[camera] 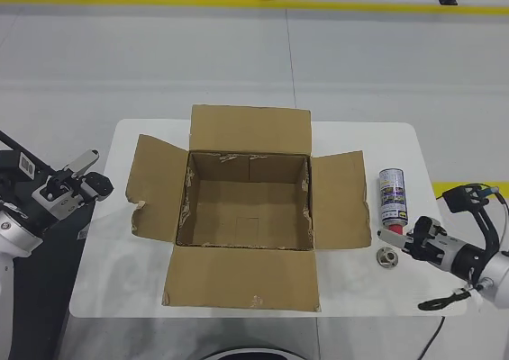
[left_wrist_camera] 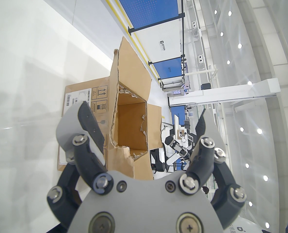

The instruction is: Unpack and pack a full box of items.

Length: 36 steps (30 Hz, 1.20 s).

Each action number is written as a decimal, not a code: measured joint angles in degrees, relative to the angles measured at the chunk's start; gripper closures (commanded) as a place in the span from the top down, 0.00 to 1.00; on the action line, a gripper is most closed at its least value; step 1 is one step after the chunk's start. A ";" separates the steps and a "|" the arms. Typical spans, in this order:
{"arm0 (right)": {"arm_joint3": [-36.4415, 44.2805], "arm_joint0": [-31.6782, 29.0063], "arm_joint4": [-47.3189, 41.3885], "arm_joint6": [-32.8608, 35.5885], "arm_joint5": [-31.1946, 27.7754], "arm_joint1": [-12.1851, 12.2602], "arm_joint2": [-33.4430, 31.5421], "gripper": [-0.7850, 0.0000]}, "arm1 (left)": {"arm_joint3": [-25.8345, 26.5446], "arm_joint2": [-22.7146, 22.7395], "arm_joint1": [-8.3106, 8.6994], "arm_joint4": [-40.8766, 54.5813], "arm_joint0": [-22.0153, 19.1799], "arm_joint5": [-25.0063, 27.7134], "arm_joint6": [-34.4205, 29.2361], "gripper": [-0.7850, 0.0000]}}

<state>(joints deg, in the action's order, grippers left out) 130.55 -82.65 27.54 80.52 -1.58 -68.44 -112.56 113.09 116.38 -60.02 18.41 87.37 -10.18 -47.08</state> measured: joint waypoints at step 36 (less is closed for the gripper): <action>-20.52 6.83 34.44 6.99 3.09 2.98 17.89 0.49 | 0.00 0.00 0.00 0.00 0.00 0.00 0.00 1.00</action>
<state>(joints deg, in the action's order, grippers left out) 110.03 -75.82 61.99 87.51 1.51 -65.46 -94.67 113.09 116.38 -60.02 18.41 87.37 -10.18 -47.08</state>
